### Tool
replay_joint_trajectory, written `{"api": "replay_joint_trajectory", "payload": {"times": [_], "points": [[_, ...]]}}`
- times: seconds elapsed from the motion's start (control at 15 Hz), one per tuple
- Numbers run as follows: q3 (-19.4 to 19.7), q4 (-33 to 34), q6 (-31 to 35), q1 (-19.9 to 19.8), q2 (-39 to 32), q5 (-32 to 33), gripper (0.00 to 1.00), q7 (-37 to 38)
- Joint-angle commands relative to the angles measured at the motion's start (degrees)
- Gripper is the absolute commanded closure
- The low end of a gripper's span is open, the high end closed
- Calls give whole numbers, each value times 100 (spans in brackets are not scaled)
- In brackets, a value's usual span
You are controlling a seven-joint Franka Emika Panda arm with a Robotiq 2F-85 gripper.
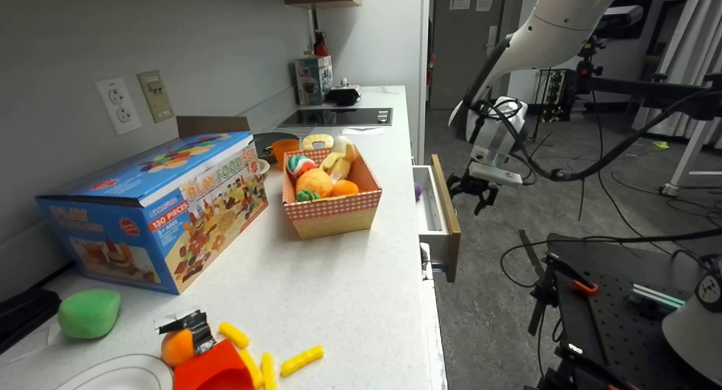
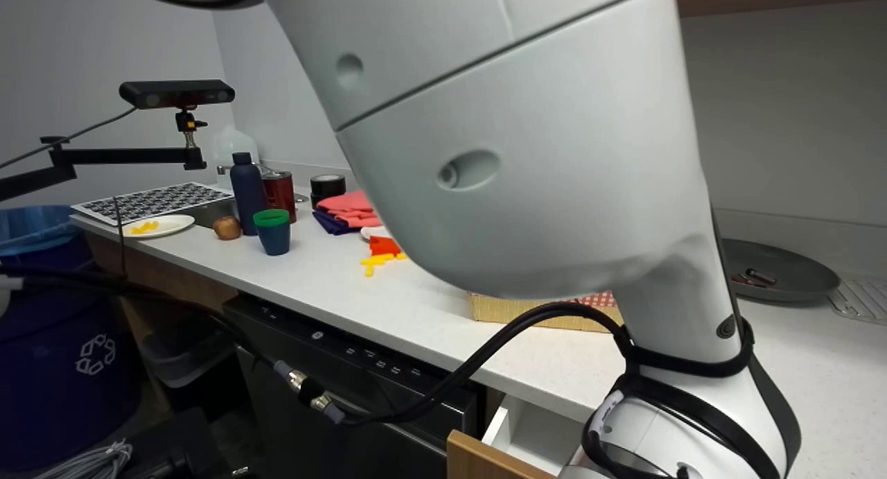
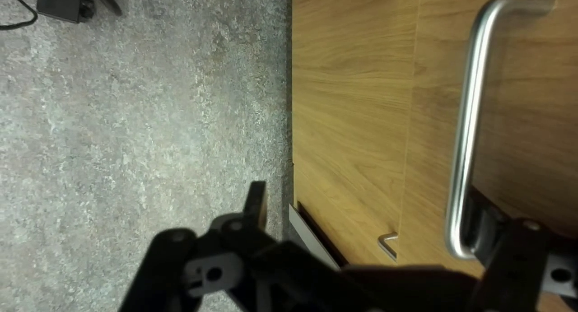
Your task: Open the drawer, then remove the purple plushie from the drawer, then close the drawer
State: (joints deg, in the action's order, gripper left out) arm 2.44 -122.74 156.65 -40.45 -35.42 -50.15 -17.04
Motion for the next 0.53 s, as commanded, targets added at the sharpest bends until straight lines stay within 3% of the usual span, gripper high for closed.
{"api": "replay_joint_trajectory", "payload": {"times": [0.0, 0.47], "points": [[291, 23, -12, -45, -114, 48, 0, -71], [641, -152, -178, -10, -51, 130, 0, -47]]}}
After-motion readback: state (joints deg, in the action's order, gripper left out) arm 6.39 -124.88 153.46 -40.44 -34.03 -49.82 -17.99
